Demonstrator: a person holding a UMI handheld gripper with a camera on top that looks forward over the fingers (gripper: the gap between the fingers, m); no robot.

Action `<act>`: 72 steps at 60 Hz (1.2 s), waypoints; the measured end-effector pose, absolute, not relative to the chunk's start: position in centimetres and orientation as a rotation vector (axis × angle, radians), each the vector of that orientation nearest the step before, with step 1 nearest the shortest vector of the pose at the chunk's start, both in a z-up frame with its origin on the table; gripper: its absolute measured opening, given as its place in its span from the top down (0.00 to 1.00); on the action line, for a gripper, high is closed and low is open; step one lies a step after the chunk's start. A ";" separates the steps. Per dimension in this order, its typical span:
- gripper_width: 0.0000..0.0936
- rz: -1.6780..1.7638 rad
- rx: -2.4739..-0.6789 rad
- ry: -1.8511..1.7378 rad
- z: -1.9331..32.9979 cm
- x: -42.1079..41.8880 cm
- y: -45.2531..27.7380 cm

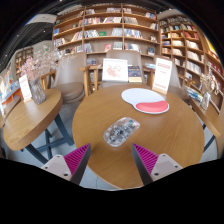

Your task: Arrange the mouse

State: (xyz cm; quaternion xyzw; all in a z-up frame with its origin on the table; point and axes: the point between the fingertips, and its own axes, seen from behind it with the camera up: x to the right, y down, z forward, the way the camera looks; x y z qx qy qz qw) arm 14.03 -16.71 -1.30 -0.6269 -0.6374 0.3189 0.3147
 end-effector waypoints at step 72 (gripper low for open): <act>0.53 0.986 -1.570 -1.640 10.8 -3.7 -12.9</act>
